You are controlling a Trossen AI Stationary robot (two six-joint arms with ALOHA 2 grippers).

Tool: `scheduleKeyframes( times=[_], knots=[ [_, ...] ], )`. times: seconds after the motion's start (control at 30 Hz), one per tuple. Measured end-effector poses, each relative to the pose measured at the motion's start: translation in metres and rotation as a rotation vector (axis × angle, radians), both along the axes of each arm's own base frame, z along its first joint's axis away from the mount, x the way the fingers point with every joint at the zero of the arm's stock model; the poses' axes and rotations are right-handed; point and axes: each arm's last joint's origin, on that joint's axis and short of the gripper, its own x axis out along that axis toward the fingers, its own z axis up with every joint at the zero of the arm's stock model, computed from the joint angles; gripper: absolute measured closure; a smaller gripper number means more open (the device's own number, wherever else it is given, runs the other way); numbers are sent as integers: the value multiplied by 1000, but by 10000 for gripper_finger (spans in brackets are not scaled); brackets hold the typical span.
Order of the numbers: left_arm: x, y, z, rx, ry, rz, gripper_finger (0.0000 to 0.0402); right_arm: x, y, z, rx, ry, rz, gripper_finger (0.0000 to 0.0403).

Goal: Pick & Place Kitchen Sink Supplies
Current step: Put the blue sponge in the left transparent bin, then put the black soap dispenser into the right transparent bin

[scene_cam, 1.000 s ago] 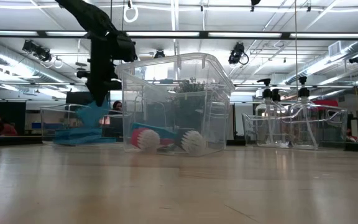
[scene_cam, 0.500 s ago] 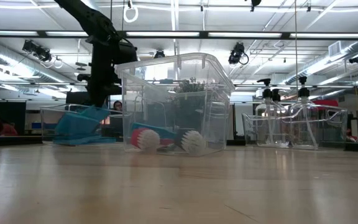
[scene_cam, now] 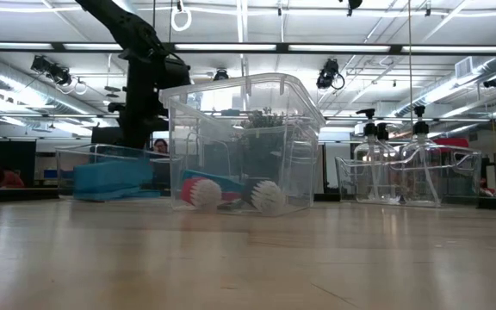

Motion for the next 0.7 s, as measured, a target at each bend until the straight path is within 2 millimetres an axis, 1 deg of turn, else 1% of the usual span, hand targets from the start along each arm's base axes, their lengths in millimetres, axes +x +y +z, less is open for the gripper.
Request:
scheduleKeyframes(
  times=[0.13,0.23,0.37,0.47,0.57,0.7],
  knots=[
    [0,0,0,1,0,1,242,0,0,0,0,0,0,187],
    [0,0,0,1,-1,1,221,0,0,0,0,0,0,187],
    [-1,-1,0,-19,1,-1,205,0,0,0,0,1,0,187],
    [-3,-6,2,-43,12,13,202,0,0,0,0,1,0,187],
    [-4,-12,12,-52,18,7,205,0,0,0,0,2,0,187],
    [1,-19,33,-11,-27,-19,208,0,0,-1,-4,8,1,187]
  ],
)
